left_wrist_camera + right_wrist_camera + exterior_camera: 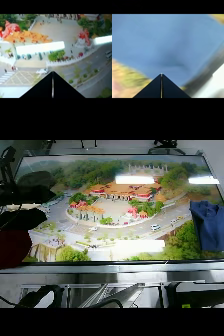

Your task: Fold the shirts.

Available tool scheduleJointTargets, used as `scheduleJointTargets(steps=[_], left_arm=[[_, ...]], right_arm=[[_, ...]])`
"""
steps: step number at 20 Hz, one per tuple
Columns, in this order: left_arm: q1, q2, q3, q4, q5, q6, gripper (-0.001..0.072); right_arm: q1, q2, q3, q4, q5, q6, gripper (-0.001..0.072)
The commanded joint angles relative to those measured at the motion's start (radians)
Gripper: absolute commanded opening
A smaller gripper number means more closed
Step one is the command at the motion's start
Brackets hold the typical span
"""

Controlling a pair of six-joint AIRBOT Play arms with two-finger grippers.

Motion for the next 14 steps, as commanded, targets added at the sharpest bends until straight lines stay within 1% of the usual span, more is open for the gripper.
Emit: scheduleJointTargets(steps=[1,3,6,9,11,14], left_arm=[[0.0,0.034,0.01,0.0,-0.002,0.0,0.0014],[0.0,0.103,-0.08,0.001,0.0,-0.023,0.0014],[0.0,0.253,-0.292,0.001,0.001,-0.034,0.0014],[0.0,0.403,-0.483,0.0,-0.003,-0.037,0.0014],[0.0,0.481,-0.565,-0.001,-0.037,-0.052,0.0014],[0.0,0.584,-0.673,-0.037,-0.073,-0.055,0.0015]], right_arm=[[0.181,0.065,-0.025,0.226,-0.045,-0.048,0.0013],[0.319,0.107,-0.126,0.332,-0.054,-0.084,0.0013],[0.541,0.237,-0.41,0.338,-0.118,-0.097,0.0014],[0.698,0.398,-0.704,0.372,-0.253,-0.096,0.0015],[0.746,0.443,-0.789,0.407,-0.287,-0.097,0.0016],[0.784,0.445,-0.8,0.444,-0.282,-0.097,0.0016]])
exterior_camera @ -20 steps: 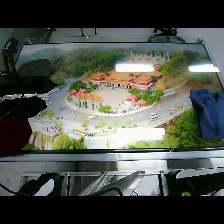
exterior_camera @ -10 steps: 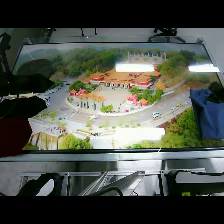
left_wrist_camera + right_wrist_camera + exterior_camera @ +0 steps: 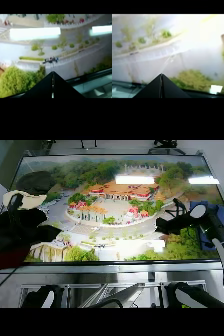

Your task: Fold the shirts.

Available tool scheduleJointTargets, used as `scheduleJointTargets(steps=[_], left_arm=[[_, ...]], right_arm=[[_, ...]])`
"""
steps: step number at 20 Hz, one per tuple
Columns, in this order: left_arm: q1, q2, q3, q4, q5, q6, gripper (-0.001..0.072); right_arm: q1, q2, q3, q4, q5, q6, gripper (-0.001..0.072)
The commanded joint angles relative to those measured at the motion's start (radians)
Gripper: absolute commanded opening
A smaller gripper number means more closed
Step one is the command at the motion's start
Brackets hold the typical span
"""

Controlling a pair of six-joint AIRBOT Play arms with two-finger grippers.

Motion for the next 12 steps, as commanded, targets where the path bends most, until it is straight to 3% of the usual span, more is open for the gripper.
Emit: scheduleJointTargets(steps=[1,12], left_arm=[[0.0,0.131,-0.14,-0.041,-0.036,-0.008,0.0015],[0.0,0.272,-0.235,-0.04,-0.021,-0.009,0.0015]], right_arm=[[0.066,0.035,-0.068,0.065,-0.036,-0.003,0.0016],[0.066,0.034,-0.068,0.068,-0.036,-0.003,0.0016]])
